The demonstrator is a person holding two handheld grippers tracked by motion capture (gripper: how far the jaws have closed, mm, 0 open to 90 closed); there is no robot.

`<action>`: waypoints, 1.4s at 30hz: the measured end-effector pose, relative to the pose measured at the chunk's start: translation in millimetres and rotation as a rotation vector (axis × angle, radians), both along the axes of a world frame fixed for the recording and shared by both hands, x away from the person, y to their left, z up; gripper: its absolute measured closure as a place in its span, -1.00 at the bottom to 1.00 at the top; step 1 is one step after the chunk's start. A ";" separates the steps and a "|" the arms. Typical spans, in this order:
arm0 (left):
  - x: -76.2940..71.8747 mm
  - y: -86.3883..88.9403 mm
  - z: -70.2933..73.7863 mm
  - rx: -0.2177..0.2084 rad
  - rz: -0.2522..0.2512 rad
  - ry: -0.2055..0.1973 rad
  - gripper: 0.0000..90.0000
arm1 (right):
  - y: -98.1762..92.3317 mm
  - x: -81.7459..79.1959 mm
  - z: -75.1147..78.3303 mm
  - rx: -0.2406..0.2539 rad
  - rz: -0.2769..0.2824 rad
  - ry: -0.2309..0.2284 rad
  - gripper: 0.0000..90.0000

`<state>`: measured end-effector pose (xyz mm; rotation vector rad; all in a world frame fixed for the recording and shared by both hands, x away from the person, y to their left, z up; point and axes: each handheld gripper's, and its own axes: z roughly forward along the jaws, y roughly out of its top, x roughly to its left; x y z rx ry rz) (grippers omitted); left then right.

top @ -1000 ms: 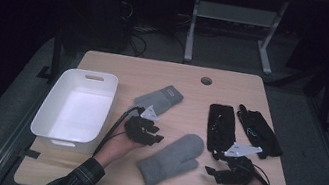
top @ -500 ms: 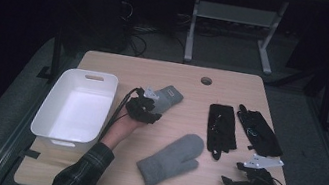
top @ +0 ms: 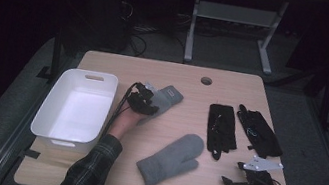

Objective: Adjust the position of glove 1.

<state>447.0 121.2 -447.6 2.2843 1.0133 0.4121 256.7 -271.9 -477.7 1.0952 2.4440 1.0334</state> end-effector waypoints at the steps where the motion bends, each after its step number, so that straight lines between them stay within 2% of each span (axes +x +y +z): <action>1: -0.1 -0.5 -0.5 -0.009 -0.002 0.010 0.48 | 0.2 0.0 -0.1 0.000 0.000 -0.002 -0.57; 2: -0.4 -1.4 -1.1 -0.016 0.002 0.013 0.60 | 0.5 -0.1 -0.2 -0.001 -0.001 -0.003 -0.57; 5: -2.6 -4.8 -0.5 -0.015 -0.007 0.022 0.77 | 0.7 -0.3 -0.5 -0.001 -0.003 -0.006 -0.57; 7: -5.6 -9.3 -0.3 -0.048 -0.013 0.043 0.78 | 0.8 -0.2 -0.5 -0.001 -0.003 -0.006 -0.57; 8: -6.4 -10.6 0.1 -0.047 -0.022 0.049 0.78 | 0.8 -0.2 -0.5 -0.001 -0.003 -0.006 -0.57; 11: -11.3 -22.4 0.1 -0.089 -0.053 0.064 0.76 | 1.0 -0.1 -0.6 -0.001 -0.003 -0.007 -0.57; 15: -14.4 -40.4 -0.5 -0.095 -0.105 0.073 0.72 | 1.1 -0.1 -0.5 -0.001 -0.003 -0.007 -0.57; 18: -14.6 -52.7 -1.3 -0.109 -0.123 0.075 0.71 | 1.1 -0.2 -0.5 -0.002 -0.002 -0.007 -0.57; 20: -14.8 -58.3 -0.6 -0.108 -0.129 0.062 0.62 | 1.1 -0.2 -0.5 -0.002 -0.002 -0.007 -0.57; 21: -15.4 -59.1 1.2 -0.108 -0.127 0.055 0.46 | 1.0 -0.2 -0.6 -0.002 -0.001 -0.007 -0.57; 25: -19.8 -46.5 14.1 -0.113 -0.121 0.024 0.43 | 0.8 -0.2 -0.7 -0.001 0.000 -0.008 -0.57; 27: -26.8 -31.7 22.2 -0.123 -0.088 0.007 0.53 | 0.8 -0.1 -0.8 -0.001 0.001 -0.009 -0.57; 29: -32.4 -21.4 25.0 -0.127 -0.077 0.007 0.68 | 1.1 0.1 -0.8 -0.002 0.002 -0.011 -0.57; 32: -41.5 -10.3 21.0 -0.081 -0.065 0.025 0.85 | 2.3 0.1 -0.2 -0.004 -0.003 -0.004 -0.57; 35: -48.1 -7.2 8.9 -0.036 -0.078 0.063 0.87 | 3.0 0.6 -0.1 -0.007 -0.003 -0.004 -0.57; 38: -53.8 -9.3 0.0 -0.026 -0.093 0.079 0.87 | 3.6 0.6 0.2 -0.008 -0.004 -0.002 -0.57; 42: -59.7 -20.4 0.4 -0.004 -0.146 0.088 0.88 | 3.5 0.6 0.0 -0.006 -0.004 -0.003 -0.57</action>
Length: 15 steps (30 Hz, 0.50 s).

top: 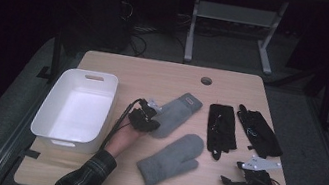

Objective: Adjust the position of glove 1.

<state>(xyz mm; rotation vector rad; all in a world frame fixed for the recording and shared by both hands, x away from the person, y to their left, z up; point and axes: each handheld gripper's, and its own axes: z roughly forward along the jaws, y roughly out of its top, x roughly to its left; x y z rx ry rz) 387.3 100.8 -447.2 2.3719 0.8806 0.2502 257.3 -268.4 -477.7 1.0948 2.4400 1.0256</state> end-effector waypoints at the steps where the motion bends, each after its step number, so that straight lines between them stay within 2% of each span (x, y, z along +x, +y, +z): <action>1: -1.6 -4.1 0.3 0.001 -0.010 0.003 0.88 | -0.1 0.0 -0.1 0.001 0.001 -0.001 -0.57; 9: -10.9 -34.4 -1.2 -0.001 -0.074 -0.007 0.86 | -0.3 -0.2 0.0 0.002 0.002 0.001 -0.57; 12: -3.9 -36.8 7.3 -0.019 -0.075 -0.017 0.85 | -0.3 -0.4 -0.1 0.002 0.004 0.000 -0.57; 15: 11.4 -42.1 21.8 -0.039 -0.064 -0.045 0.89 | -0.3 -0.3 -0.1 0.002 0.005 -0.001 -0.57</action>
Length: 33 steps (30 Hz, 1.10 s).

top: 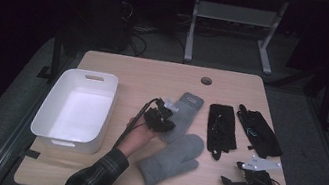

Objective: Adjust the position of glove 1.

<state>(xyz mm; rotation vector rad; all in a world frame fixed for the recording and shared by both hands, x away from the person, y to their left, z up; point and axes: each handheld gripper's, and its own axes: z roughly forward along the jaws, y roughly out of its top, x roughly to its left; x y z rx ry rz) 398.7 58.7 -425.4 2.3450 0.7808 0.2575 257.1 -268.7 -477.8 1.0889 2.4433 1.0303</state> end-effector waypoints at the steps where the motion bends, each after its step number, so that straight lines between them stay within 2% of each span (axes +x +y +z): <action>1: 7.0 -2.8 4.1 -0.016 -0.001 -0.009 0.91 | 0.0 0.0 0.0 0.000 0.000 0.000 -0.57; 3: 22.4 -9.2 10.6 -0.036 0.001 -0.016 0.97 | 0.0 0.2 0.0 -0.002 0.003 -0.002 -0.57; 6: 49.3 -19.5 14.2 -0.033 0.006 -0.020 0.98 | 0.1 0.0 0.0 -0.001 0.005 0.000 -0.57; 9: 70.6 -29.7 10.6 -0.044 0.024 -0.016 0.99 | 0.0 0.2 -0.4 0.003 0.009 -0.003 -0.57; 11: 85.7 -35.3 7.4 -0.034 0.011 -0.010 0.99 | 0.1 0.4 -0.1 0.000 0.011 -0.003 -0.57; 13: 95.9 -42.8 3.3 -0.064 0.007 -0.003 0.98 | 0.5 0.4 0.1 -0.002 0.013 0.000 -0.57; 17: 105.0 -63.3 -4.4 -0.081 -0.026 0.012 0.98 | 1.0 0.8 0.0 -0.002 0.021 -0.001 -0.57; 20: 106.2 -78.3 -11.0 -0.054 -0.070 0.016 0.98 | 0.9 1.1 -0.1 0.000 0.024 0.000 -0.57; 22: 107.5 -83.9 -16.3 -0.021 -0.077 0.007 0.98 | 1.1 1.0 -0.2 0.002 0.024 0.002 -0.57; 27: 117.6 -71.2 -17.4 0.006 -0.021 -0.005 0.98 | 1.2 0.9 -0.2 0.002 0.024 0.003 -0.57; 28: 119.8 -67.2 -17.6 -0.008 0.001 -0.008 0.98 | 1.2 1.0 -0.2 0.002 0.024 0.002 -0.57; 33: 132.7 -34.2 -15.2 0.027 0.096 -0.014 0.98 | 1.8 1.7 -0.4 0.002 0.027 0.000 -0.57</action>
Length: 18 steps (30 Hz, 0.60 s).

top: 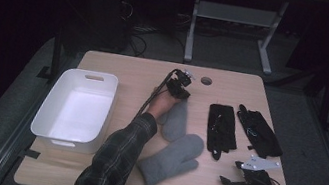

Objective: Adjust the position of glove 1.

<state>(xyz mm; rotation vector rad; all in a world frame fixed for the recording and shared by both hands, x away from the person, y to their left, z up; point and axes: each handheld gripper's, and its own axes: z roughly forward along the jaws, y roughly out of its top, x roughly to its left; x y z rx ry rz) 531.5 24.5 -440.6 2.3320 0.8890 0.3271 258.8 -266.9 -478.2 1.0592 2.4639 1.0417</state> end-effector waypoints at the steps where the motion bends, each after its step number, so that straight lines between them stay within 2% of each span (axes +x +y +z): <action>1: 2.2 7.1 0.2 0.004 0.023 0.002 0.98 | 0.1 0.1 0.0 0.000 0.000 0.000 -0.57; 4: 6.1 26.6 1.8 0.020 0.106 0.001 0.98 | 0.4 0.3 -0.1 0.001 -0.002 0.000 -0.57; 6: 6.6 38.2 3.2 0.048 0.139 0.009 0.98 | 0.4 0.3 -0.1 0.001 -0.002 0.000 -0.57; 9: 3.6 52.1 4.7 0.082 0.182 0.001 0.98 | 0.4 0.2 -0.1 0.001 -0.002 0.000 -0.57; 12: -1.5 64.9 5.6 0.097 0.232 0.014 0.98 | 0.3 0.0 0.0 0.000 -0.001 -0.001 -0.57; 15: -12.9 70.6 5.8 0.117 0.261 0.013 0.98 | 0.1 -0.1 0.2 -0.002 -0.002 0.001 -0.57; 18: -29.9 74.9 6.6 0.138 0.252 0.005 0.98 | -0.1 -0.5 0.3 -0.003 -0.002 0.002 -0.57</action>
